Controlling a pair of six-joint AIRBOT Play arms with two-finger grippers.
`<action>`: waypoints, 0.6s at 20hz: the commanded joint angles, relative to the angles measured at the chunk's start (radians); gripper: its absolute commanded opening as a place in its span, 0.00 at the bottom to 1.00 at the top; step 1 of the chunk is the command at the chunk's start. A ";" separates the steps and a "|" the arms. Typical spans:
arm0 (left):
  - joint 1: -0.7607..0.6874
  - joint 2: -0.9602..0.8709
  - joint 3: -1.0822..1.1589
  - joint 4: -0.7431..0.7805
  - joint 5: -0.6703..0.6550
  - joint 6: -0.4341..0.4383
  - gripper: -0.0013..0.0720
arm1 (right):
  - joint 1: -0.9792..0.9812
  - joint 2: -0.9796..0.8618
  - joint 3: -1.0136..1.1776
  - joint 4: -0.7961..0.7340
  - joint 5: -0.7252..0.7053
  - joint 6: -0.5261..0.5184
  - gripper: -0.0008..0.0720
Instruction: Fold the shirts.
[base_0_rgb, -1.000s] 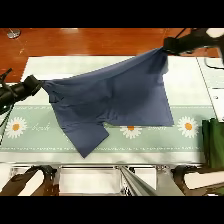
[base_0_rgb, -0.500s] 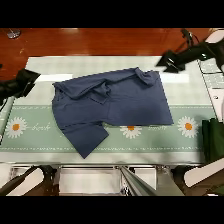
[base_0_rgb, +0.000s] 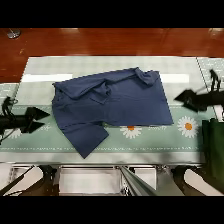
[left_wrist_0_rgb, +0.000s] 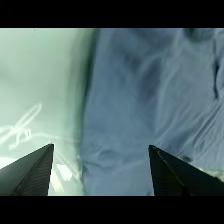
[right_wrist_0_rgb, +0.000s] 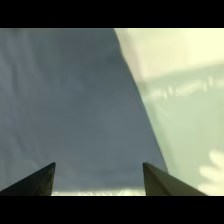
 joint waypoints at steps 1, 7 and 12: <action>0.014 -0.003 -0.110 -0.016 -0.002 0.013 0.97 | -0.036 0.254 -0.317 0.031 -0.055 -0.031 0.87; -0.082 -0.008 -0.194 -0.169 0.146 0.080 0.97 | -0.036 0.322 -0.374 0.179 -0.058 -0.033 0.87; -0.351 -0.041 -0.190 -0.220 0.295 0.063 0.97 | -0.036 0.322 -0.374 0.206 -0.053 -0.028 0.87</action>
